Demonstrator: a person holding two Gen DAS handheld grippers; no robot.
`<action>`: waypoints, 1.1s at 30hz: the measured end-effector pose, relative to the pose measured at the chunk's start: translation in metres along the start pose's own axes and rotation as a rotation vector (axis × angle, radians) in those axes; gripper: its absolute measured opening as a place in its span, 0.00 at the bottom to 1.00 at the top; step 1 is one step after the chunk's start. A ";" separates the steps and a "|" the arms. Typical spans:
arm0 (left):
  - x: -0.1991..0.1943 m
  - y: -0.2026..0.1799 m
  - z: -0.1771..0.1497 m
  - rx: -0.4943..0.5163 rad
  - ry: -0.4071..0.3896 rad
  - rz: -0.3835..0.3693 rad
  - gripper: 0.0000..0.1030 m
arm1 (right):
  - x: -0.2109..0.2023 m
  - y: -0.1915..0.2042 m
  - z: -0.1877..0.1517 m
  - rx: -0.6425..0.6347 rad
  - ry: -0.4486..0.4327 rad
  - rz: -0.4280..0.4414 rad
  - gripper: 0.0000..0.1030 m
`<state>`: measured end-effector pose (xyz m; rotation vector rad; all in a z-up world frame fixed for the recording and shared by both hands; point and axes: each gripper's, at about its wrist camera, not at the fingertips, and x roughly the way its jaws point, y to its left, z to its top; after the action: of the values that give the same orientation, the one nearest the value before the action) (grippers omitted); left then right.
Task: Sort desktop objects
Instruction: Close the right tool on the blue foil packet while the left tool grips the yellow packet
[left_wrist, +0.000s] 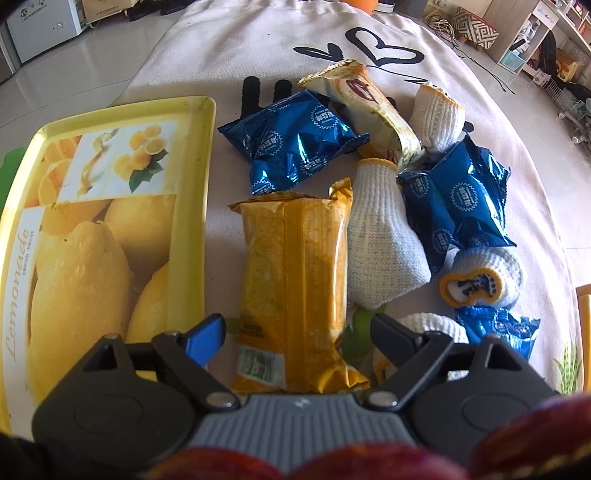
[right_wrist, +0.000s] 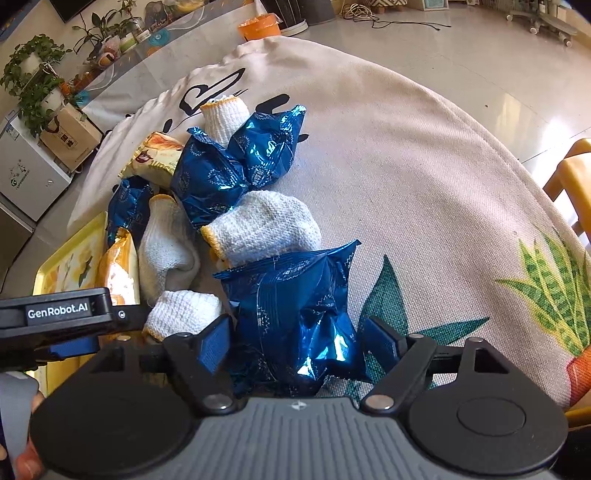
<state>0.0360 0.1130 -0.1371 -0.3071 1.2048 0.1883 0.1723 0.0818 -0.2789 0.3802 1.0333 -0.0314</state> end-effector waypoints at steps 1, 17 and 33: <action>0.001 0.000 0.000 -0.002 0.004 0.000 0.88 | 0.000 0.000 0.000 0.002 0.000 0.000 0.79; 0.011 -0.003 0.001 0.028 0.019 0.033 0.60 | 0.003 0.001 0.002 0.007 -0.010 0.010 0.74; -0.026 0.012 -0.015 -0.017 -0.030 -0.066 0.59 | -0.029 0.001 -0.001 -0.010 -0.058 0.062 0.65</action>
<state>0.0098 0.1198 -0.1197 -0.3568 1.1627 0.1456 0.1563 0.0784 -0.2543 0.4000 0.9636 0.0185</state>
